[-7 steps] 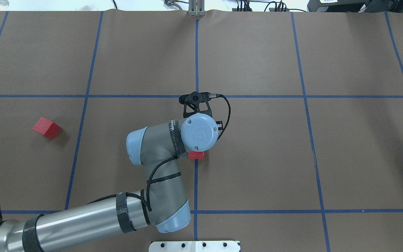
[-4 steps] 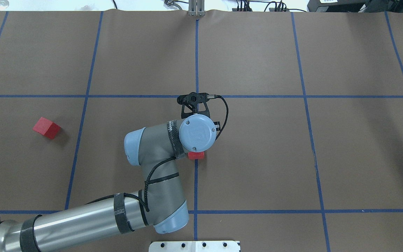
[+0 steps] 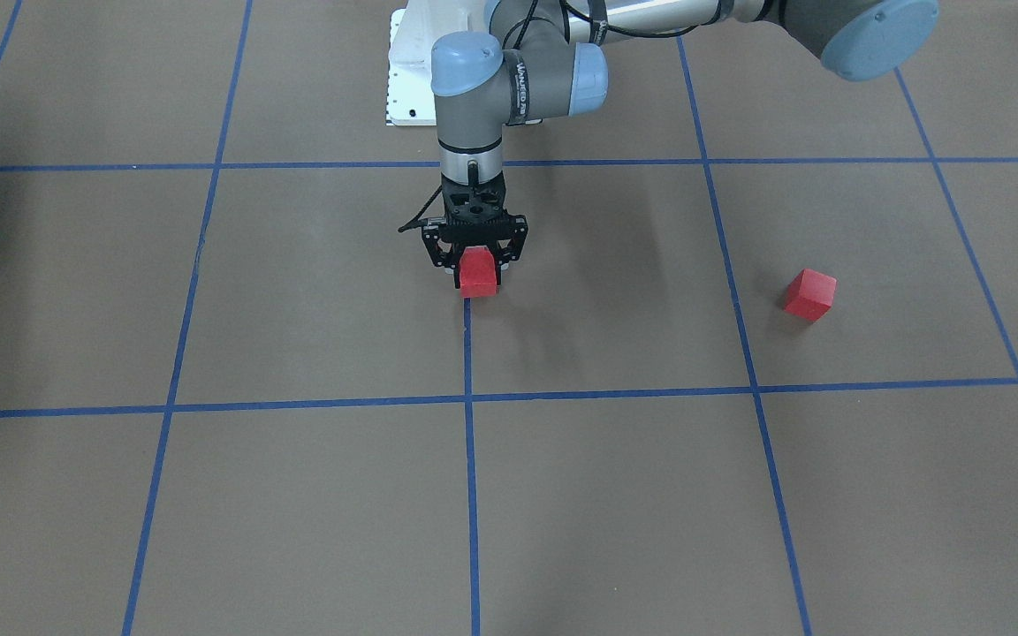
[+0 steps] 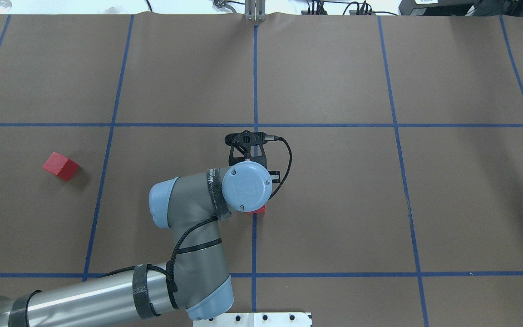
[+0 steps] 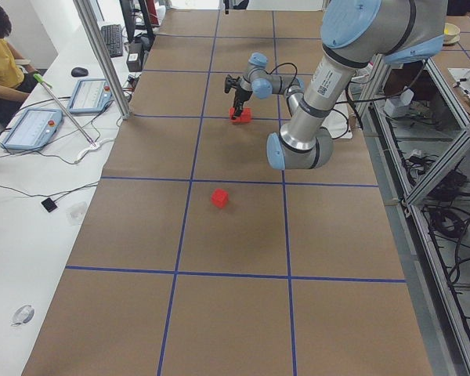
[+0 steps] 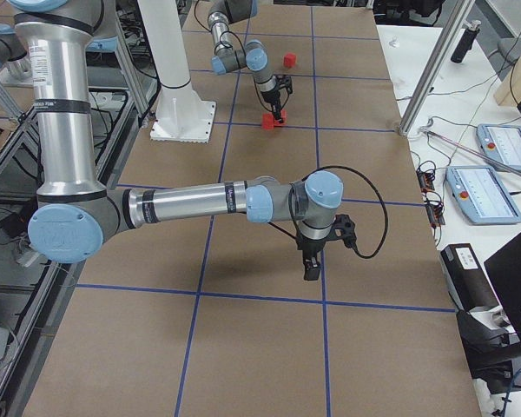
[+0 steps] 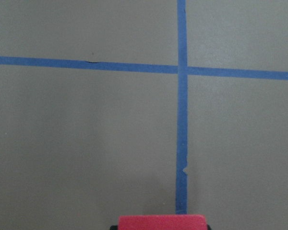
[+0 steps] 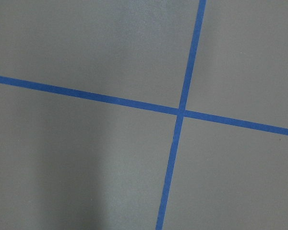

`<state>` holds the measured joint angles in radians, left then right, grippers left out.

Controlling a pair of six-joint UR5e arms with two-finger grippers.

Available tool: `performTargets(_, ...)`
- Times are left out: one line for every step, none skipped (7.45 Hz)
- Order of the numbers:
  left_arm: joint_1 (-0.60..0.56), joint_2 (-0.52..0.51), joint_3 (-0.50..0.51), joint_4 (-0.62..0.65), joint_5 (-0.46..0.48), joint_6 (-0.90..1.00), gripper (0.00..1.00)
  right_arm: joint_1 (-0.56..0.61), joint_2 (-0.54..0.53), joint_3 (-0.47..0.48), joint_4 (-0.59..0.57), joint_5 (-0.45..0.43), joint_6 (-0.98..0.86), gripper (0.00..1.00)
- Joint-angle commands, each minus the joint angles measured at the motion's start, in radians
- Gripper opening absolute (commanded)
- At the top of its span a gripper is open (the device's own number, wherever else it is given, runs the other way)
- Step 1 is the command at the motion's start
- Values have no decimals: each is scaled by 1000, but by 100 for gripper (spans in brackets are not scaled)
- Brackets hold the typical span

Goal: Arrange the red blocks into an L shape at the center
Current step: 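Lower the cube beside the center cube, nearer the robot, and release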

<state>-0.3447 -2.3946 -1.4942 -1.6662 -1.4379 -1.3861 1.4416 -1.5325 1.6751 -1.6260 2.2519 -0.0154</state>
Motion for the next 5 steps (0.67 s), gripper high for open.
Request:
performTargets(6,-3,2,-1,2,-2,37,0,0,0,0,0,0,99)
performTargets(6,-1,5,-3,4,-4,42,0,0,0,0,0,0,99)
performTargets(7,-3,3,-1,4,-7,44,0,0,0,0,0,0,99)
performTargets(7,-5,5,-3,2,-8,44,0,0,-2,0,0,0,99)
performTargets(9,-8,5,-1,2,-14,44,0,0,-2,0,0,0,99)
